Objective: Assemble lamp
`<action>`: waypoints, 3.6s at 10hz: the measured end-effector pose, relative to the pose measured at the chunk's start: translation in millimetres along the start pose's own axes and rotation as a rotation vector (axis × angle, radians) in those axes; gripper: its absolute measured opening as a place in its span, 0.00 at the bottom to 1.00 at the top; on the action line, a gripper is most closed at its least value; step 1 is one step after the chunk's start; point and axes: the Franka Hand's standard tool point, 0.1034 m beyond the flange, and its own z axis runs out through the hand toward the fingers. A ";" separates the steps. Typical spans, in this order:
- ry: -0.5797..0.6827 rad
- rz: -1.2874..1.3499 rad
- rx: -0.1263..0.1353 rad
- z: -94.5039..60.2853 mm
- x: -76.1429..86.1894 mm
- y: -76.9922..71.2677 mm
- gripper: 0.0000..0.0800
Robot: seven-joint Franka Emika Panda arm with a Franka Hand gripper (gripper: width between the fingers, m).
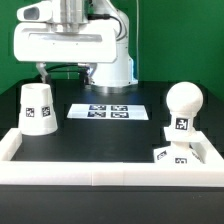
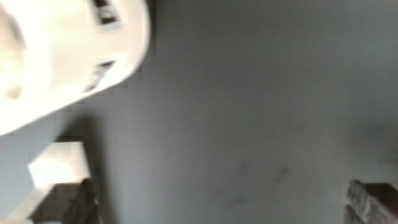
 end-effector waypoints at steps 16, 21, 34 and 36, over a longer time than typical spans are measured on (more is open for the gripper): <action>-0.059 -0.030 -0.004 30.4 -46.1 27.8 0.87; -0.063 -0.034 -0.006 33.8 -46.4 26.9 0.52; -0.043 0.037 0.079 -22.6 -4.5 -52.1 0.06; -0.023 0.142 0.101 -42.5 27.3 -81.0 0.06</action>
Offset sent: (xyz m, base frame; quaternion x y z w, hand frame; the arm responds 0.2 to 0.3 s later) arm 0.0000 0.0000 0.0000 0.0000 0.0000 0.0000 1.0000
